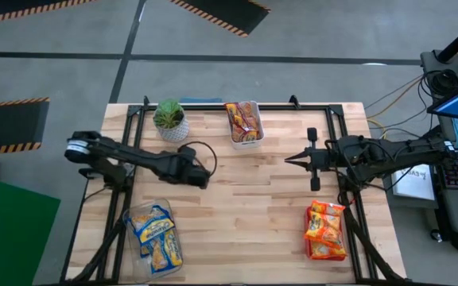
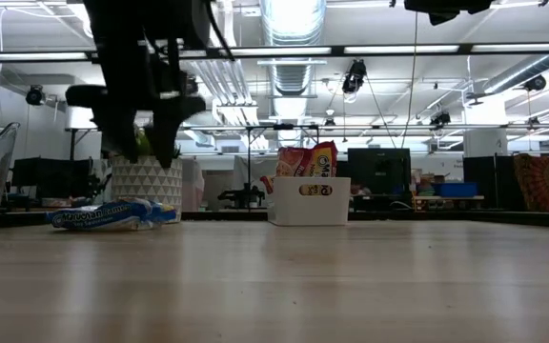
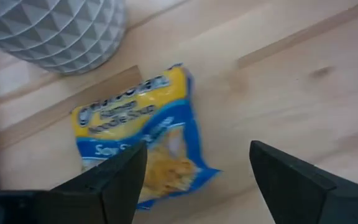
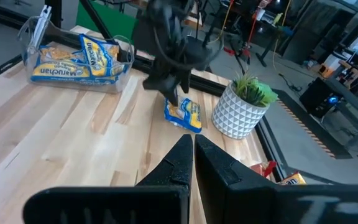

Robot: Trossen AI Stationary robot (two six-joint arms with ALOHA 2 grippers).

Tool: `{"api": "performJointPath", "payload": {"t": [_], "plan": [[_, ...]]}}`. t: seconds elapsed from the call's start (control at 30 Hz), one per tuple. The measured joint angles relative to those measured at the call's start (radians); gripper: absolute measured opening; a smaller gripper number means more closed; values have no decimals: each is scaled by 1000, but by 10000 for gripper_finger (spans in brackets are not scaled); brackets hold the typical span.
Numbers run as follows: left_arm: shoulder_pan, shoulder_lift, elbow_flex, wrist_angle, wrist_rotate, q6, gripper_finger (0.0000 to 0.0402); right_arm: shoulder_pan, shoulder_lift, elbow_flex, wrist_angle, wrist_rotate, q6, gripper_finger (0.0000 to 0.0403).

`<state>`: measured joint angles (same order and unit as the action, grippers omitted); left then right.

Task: Sort Maruchan noodles
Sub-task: Put the blue noodle pack into the transparent bin

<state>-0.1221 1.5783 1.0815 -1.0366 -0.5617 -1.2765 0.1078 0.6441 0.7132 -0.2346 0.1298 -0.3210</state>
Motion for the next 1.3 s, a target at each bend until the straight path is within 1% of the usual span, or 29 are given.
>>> {"api": "performJointPath", "payload": {"t": [0.33,0.63,0.73,0.87,1.0,1.3], "plan": [[71,130,-16,53,3,113,263,0,0,0,0,-2,8,9],[94,248,-32,49,-1,124,261,0,0,-4,-2,-2,7,9],[94,279,-32,50,-2,124,250,0,0,-5,-3,-2,7,9],[94,305,-31,51,-8,124,220,0,0,-5,-3,-2,8,9],[93,319,-30,52,-8,125,178,0,0,-6,-8,-2,16,9],[87,313,-30,46,-4,162,43,0,0,-6,-17,-1,32,9]]}}
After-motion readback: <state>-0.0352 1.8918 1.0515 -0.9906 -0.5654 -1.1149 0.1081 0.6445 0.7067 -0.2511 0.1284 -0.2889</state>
